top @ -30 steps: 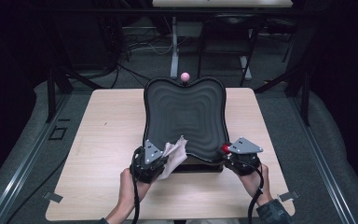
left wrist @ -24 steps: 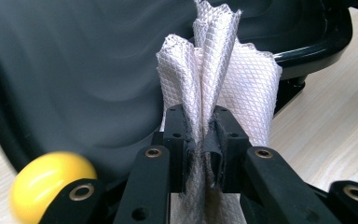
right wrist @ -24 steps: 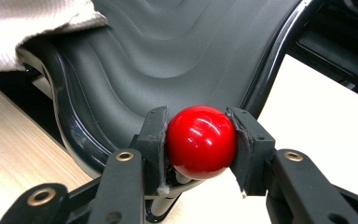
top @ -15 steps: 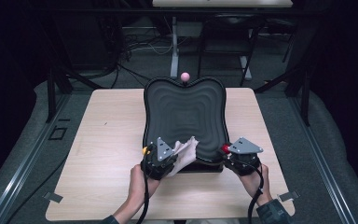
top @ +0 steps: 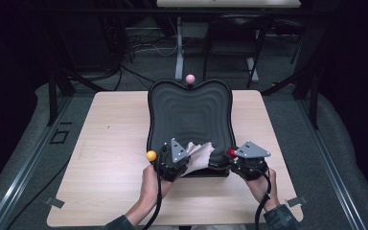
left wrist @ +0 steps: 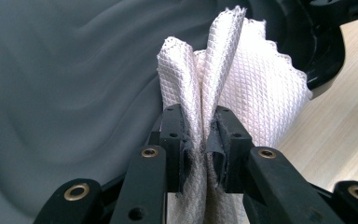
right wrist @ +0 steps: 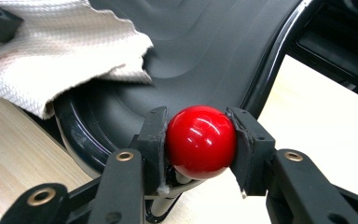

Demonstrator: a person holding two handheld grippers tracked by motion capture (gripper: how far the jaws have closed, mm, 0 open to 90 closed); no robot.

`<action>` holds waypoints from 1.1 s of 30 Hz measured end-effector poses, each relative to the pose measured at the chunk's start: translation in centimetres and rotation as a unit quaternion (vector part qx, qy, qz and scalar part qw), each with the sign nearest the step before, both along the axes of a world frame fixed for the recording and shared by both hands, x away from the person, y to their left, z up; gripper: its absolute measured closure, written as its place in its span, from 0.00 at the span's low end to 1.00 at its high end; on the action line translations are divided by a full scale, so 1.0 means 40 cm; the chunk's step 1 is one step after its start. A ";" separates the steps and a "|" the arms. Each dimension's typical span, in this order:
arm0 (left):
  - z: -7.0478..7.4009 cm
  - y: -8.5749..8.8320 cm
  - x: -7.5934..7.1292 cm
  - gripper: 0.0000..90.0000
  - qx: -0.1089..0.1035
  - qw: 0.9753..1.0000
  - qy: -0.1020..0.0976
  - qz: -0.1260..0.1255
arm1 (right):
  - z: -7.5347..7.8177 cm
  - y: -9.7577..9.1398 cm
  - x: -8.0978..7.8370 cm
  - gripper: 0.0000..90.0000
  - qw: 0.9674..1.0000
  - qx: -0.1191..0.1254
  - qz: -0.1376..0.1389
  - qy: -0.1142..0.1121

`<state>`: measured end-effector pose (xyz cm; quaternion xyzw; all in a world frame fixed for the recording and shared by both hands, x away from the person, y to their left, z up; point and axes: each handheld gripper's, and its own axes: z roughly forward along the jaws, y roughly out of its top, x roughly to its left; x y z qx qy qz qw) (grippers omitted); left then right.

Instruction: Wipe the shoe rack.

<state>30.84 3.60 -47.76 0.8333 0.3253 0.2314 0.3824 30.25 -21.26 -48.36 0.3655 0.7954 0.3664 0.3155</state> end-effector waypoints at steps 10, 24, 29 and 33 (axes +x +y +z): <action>0.003 -0.050 -0.002 0.84 -0.002 1.000 0.001 -0.028 | 0.000 -0.001 0.000 0.67 1.000 -0.001 0.001 -0.001; 0.000 -0.112 -0.007 0.84 -0.009 0.998 0.003 -0.055 | 0.000 -0.001 0.000 0.67 1.000 0.000 0.000 0.000; 0.004 -0.127 -0.007 0.84 -0.015 0.998 0.007 -0.064 | 0.000 0.000 0.000 0.67 1.000 0.000 0.000 -0.001; 0.005 -0.145 -0.008 0.84 -0.020 0.997 0.007 -0.071 | 0.000 0.000 0.000 0.67 1.000 0.000 -0.001 0.000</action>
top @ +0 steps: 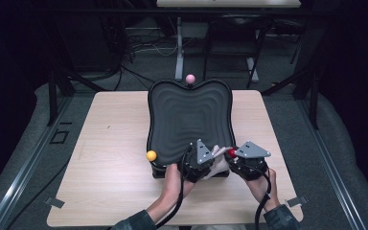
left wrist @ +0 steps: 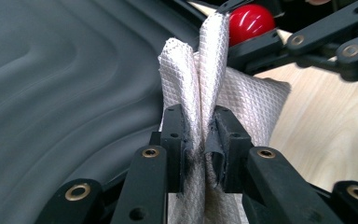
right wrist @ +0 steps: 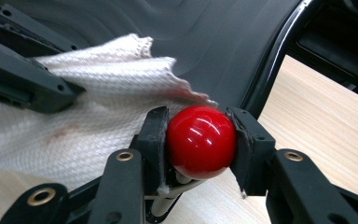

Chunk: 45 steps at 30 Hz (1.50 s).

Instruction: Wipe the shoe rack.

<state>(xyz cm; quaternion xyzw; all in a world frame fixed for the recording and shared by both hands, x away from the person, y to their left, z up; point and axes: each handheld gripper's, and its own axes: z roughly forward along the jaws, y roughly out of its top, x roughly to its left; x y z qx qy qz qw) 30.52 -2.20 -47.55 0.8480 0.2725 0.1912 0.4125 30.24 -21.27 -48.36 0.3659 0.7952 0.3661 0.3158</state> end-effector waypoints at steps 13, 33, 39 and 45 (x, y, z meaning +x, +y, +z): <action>-0.001 -0.040 0.000 0.84 -0.001 1.000 0.008 -0.017 | 0.000 0.000 -0.001 0.67 1.000 -0.001 0.000 -0.001; -0.004 0.058 0.010 0.84 0.016 1.000 -0.006 0.025 | -0.001 0.000 0.000 0.67 1.000 -0.001 0.000 -0.001; -0.003 0.078 0.008 0.84 0.021 0.999 -0.007 0.028 | -0.001 0.000 0.000 0.67 1.000 -0.001 0.000 -0.002; -0.003 0.105 0.005 0.84 0.027 0.999 -0.007 0.034 | -0.001 0.000 0.000 0.67 1.000 -0.001 0.000 -0.002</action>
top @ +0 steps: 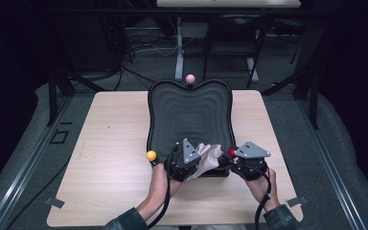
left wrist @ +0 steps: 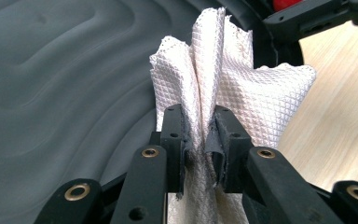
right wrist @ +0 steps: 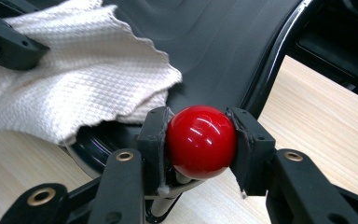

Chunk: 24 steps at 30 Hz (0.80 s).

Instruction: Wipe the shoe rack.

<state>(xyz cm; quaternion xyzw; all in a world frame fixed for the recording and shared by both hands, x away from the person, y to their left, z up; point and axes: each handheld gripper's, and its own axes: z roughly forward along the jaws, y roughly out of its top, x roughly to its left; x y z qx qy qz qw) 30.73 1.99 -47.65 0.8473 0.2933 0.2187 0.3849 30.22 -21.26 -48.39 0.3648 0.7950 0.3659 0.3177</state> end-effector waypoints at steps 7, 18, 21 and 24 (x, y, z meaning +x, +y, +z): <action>-0.002 0.039 -0.009 0.84 0.007 1.000 -0.007 0.012 | 0.000 0.000 0.000 0.67 1.000 0.000 0.000 0.000; -0.008 0.108 -0.026 0.82 0.020 0.999 -0.004 0.027 | 0.000 0.000 0.000 0.67 1.000 0.000 0.000 0.000; -0.006 0.119 -0.034 0.82 0.020 0.999 -0.004 0.029 | 0.000 0.000 0.000 0.67 1.000 0.000 0.000 0.000; -0.003 0.133 -0.037 0.83 0.014 0.999 -0.001 0.030 | 0.000 0.000 0.000 0.67 1.000 0.000 0.000 0.000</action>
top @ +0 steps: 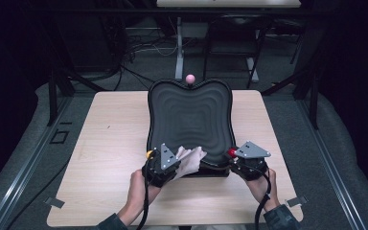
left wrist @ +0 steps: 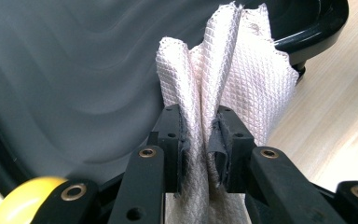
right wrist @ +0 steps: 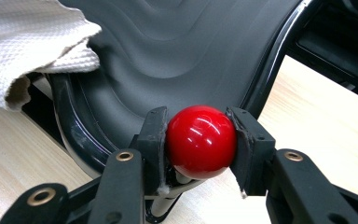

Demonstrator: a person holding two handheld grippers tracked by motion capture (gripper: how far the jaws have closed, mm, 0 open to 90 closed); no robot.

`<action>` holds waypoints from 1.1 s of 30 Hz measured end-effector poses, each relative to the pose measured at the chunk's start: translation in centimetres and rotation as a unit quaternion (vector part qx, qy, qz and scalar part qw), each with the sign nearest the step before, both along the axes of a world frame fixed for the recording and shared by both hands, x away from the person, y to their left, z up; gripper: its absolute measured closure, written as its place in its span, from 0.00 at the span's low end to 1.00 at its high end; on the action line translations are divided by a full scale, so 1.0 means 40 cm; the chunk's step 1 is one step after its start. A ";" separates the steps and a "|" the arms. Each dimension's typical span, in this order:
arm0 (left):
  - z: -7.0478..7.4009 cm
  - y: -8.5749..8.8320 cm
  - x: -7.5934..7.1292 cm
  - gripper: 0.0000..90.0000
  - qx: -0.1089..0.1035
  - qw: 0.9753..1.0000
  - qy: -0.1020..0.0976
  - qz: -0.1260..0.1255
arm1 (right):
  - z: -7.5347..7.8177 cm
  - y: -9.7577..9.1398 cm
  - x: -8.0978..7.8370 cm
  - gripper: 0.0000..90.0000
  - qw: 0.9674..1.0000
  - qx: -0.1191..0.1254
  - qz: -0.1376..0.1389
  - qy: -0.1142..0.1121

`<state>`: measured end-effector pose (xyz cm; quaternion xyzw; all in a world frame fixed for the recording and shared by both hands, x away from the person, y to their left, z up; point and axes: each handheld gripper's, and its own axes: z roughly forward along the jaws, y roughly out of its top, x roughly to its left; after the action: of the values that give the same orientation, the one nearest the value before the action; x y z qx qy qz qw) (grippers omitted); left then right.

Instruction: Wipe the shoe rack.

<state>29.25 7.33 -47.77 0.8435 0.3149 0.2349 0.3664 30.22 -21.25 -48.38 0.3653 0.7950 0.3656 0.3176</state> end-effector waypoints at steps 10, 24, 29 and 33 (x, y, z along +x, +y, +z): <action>0.008 0.066 -0.011 0.84 -0.009 1.000 0.001 0.027 | 0.000 0.000 0.000 0.67 1.000 0.000 0.001 0.000; -0.012 0.111 -0.029 0.85 0.006 0.999 0.005 0.041 | 0.001 -0.001 0.000 0.67 1.000 0.002 0.006 0.005; -0.011 0.113 -0.032 0.85 -0.003 0.999 0.011 0.036 | -0.001 -0.004 0.001 0.67 1.000 0.004 0.009 0.000; -0.002 0.111 -0.040 0.85 -0.008 1.000 0.012 0.027 | -0.002 -0.004 0.002 0.67 1.000 0.004 0.012 0.000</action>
<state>27.65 11.75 -47.86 0.8345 0.3438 0.2318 0.3629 30.31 -21.40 -48.45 0.3569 0.7979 0.3724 0.3119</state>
